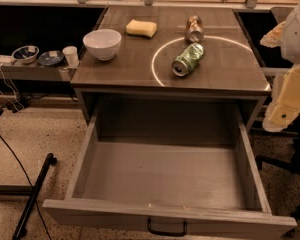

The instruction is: Place green can into top drawer

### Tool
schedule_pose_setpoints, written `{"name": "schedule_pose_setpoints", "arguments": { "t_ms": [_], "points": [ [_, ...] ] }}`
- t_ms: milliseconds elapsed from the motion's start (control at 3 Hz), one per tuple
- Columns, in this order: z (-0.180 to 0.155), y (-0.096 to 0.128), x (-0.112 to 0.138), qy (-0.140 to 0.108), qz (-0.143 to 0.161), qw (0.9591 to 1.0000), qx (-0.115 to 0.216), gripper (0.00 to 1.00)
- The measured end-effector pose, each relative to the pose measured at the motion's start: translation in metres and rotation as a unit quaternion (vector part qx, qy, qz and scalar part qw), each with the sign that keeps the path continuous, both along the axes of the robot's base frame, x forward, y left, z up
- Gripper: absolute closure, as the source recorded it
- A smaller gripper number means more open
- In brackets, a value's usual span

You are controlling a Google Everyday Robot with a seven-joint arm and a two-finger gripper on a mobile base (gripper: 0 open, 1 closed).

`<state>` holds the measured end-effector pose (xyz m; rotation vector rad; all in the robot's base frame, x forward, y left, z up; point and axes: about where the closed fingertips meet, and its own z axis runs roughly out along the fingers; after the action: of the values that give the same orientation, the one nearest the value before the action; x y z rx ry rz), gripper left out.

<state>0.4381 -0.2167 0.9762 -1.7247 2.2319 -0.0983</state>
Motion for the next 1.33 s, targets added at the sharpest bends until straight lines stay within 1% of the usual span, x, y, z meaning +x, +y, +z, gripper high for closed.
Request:
{"name": "schedule_pose_setpoints", "arguments": {
  "t_ms": [333,667,1000,1333],
  "points": [
    [0.000,0.000,0.000,0.000,0.000,1.0000,0.000,0.00],
    [-0.002,0.002,0.009,-0.020,0.034,0.9991,-0.018,0.00],
    [-0.016,0.023,0.028,-0.016,0.140,0.9898,-0.016,0.00],
    [-0.018,0.022,0.028,-0.020,0.177,0.9835,-0.028,0.00]
  ]
}}
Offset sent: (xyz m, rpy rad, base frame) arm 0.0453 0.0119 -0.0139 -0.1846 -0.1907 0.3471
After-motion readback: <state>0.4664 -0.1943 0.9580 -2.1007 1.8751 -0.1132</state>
